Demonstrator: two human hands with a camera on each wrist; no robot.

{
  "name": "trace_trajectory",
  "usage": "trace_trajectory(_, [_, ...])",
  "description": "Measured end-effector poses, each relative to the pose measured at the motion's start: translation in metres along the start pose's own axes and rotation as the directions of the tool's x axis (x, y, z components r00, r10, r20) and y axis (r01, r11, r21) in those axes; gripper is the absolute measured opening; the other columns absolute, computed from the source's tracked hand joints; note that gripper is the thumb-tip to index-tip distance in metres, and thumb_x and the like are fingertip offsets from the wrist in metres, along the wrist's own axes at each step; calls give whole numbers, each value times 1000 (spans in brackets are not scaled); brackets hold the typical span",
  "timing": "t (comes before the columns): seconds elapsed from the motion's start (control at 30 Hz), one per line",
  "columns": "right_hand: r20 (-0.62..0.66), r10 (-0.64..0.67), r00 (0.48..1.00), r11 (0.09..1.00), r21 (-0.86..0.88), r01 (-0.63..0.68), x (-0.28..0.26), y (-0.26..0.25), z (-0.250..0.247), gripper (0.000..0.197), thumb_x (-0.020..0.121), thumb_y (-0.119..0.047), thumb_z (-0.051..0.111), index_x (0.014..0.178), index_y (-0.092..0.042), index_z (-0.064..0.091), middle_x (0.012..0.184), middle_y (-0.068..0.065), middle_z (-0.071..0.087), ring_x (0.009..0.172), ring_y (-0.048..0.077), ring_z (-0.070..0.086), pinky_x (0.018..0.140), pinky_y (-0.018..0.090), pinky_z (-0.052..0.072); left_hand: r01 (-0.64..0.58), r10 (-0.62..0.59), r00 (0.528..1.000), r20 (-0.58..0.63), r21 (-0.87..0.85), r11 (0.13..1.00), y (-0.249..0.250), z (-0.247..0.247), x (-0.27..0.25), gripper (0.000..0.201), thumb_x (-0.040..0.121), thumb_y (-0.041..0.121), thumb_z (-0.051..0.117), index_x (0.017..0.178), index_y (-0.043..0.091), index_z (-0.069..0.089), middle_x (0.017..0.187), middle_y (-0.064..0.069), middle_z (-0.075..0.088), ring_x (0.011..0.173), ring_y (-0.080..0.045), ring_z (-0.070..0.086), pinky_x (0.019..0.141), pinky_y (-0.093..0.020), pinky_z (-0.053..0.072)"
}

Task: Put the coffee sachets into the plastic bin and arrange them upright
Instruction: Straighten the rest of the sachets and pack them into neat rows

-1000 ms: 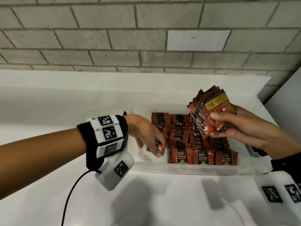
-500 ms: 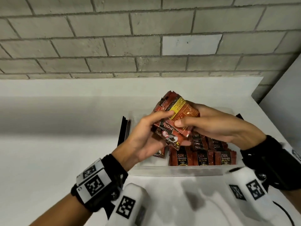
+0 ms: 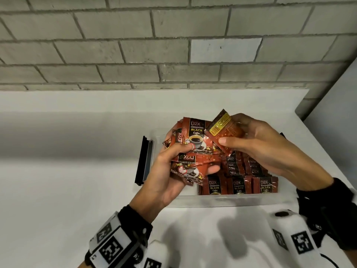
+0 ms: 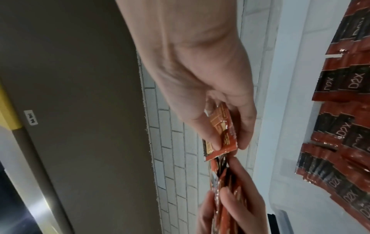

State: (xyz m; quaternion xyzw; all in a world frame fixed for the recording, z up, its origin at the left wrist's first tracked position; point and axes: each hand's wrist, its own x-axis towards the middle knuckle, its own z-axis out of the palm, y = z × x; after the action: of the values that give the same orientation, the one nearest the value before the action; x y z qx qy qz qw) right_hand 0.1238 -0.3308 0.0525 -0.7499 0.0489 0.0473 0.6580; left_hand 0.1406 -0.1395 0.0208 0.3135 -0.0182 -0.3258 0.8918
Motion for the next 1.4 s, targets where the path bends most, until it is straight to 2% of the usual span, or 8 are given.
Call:
trace_trajectory(0.5, [-159, -74, 984, 989, 117, 94, -5, 5, 5, 15, 83, -12, 64, 97, -8, 63, 92, 1, 74, 90, 15, 69, 80, 25, 57, -91, 102, 991, -88, 125, 988, -9, 2, -8, 63, 68, -15, 61, 118, 24, 58, 114, -18, 67, 98, -42, 66, 65, -49, 58])
trace_trajectory(0.6, [-294, -223, 929, 974, -25, 226, -9, 3, 6, 12, 85, -10, 64, 94, -11, 57, 96, -2, 71, 86, 9, 68, 71, 21, 53, -106, 118, 987, -113, 112, 988, -10, 1, -7, 62, 69, -15, 61, 118, 22, 57, 113, -19, 67, 96, -42, 66, 67, -51, 58])
trace_trajectory(0.7, [-222, -390, 894, 892, -334, 305, -17, 6, 16, 24, 82, -7, 64, 79, -20, 45, 96, 0, 67, 68, 4, 60, 51, 18, 47, -128, 142, 982, -124, 111, 985, -12, 1, -6, 61, 72, -17, 59, 118, 22, 57, 112, -20, 67, 95, -42, 67, 67, -52, 57])
trace_trajectory(0.8, [-117, -466, 877, 768, -546, 335, -19, 13, 27, 28, 79, -24, 73, 76, -18, 45, 86, -7, 57, 73, -5, 53, 60, 8, 40, -138, 150, 983, -105, 122, 983, -15, 1, -7, 63, 72, -17, 59, 123, 19, 54, 113, -22, 66, 97, -40, 66, 66, -49, 57])
trace_trajectory(0.9, [-61, -396, 916, 814, -486, 319, -15, 15, 26, 34, 73, -56, 64, 84, -25, 55, 99, -11, 52, 97, -9, 51, 84, 7, 38, -118, 130, 987, -93, 128, 985, -17, 0, -7, 68, 71, -17, 63, 130, 14, 48, 117, -25, 62, 100, -41, 63, 69, -49, 57])
trace_trajectory(0.97, [-53, -336, 940, 866, -410, 286, -12, 18, 23, 25, 77, -52, 62, 90, -31, 60, 105, -9, 55, 104, 1, 56, 94, 21, 44, -115, 128, 987, -101, 124, 986, -16, -1, -8, 67, 70, -17, 62, 128, 16, 49, 117, -25, 62, 98, -42, 64, 67, -48, 57])
trace_trajectory(1.17, [-128, -168, 978, 986, -32, 165, -7, 22, 18, 58, 65, -28, 73, 117, -23, 49, 97, -5, 64, 89, 0, 63, 77, 13, 50, -100, 108, 990, -88, 85, 991, -17, -3, -9, 66, 71, -13, 66, 127, 19, 50, 119, -23, 63, 97, -44, 64, 64, -47, 57])
trace_trajectory(1.4, [-123, -76, 989, 991, 97, 88, -9, 25, 20, 37, 67, -24, 73, 103, -21, 63, 95, -5, 72, 93, 10, 67, 78, 19, 53, -86, 82, 993, -88, -39, 996, -15, -6, -8, 32, 78, 9, 59, 107, 21, 58, 119, -17, 63, 99, -38, 63, 65, -47, 55])
